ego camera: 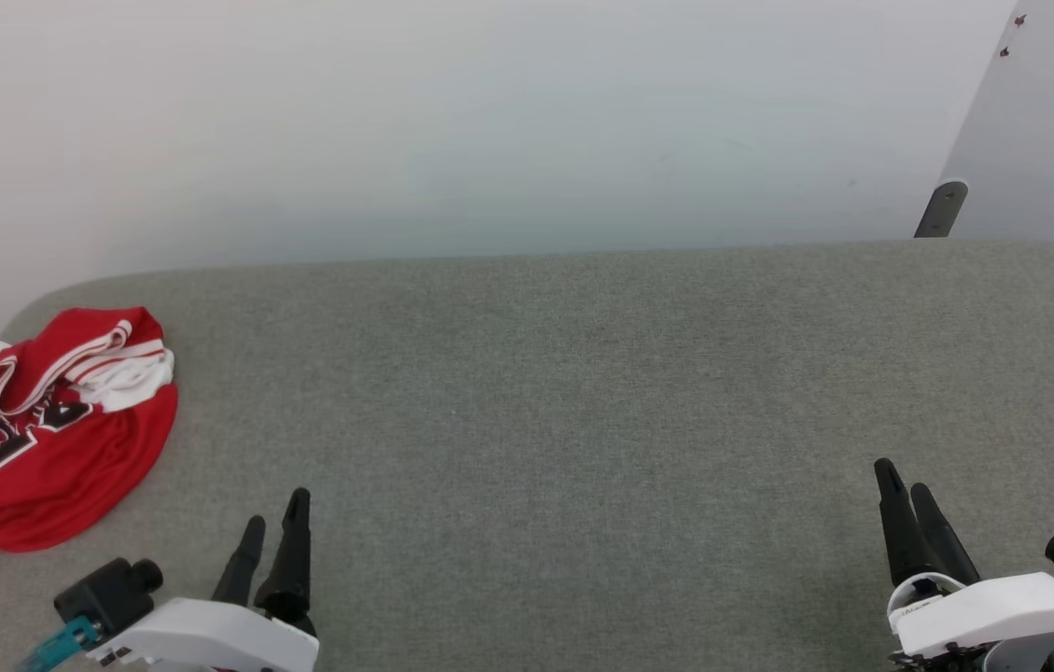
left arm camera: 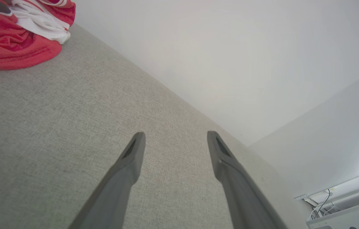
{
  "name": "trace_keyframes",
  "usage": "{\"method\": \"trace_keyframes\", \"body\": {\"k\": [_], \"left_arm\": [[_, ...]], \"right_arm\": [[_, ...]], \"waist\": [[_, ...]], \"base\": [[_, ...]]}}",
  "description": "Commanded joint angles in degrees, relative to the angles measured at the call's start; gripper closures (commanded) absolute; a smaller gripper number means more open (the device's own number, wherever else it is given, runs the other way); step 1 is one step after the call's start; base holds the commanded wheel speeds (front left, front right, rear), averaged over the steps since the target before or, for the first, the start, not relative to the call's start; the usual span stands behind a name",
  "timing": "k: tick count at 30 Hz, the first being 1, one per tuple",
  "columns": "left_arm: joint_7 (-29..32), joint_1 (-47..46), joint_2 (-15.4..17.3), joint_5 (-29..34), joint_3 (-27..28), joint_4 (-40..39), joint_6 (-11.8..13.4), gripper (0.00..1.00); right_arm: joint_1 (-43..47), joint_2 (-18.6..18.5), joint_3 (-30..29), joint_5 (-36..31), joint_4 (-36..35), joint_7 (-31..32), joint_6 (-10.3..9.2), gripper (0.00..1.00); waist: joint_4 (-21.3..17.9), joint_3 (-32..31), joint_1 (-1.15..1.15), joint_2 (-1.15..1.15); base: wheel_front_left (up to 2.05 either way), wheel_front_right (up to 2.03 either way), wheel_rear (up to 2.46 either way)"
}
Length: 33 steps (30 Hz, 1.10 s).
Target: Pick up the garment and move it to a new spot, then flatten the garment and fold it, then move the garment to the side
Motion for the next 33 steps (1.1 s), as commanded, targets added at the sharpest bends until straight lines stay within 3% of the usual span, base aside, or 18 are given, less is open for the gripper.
{"method": "trace_keyframes", "body": {"k": [1,14,33], "left_arm": [[-0.7,-1.2,0.6,2.3,-0.3,-0.8,0.7,0.00],[-2.7,-0.3,2.3,12.8,-1.7,-1.5,2.1,0.00],[-5.3,0.9,2.7,23.3,-1.0,-3.0,1.9,0.00]], "right_arm": [[-1.3,0.0,-0.1,-2.6,-0.9,0.0,0.04,0.00],[-1.3,0.3,-1.5,-14.2,-1.1,0.5,0.04,0.00],[-1.1,0.3,-0.8,-23.9,-2.6,-0.3,0.04,0.00]], "waist": [[0.0,-0.1,0.00,0.00],[-0.1,-0.4,0.00,0.00],[-0.1,-0.8,0.00,0.00]], "base": [[0.00,0.00,0.00],[0.00,0.00,0.00],[0.00,0.00,0.00]]}}
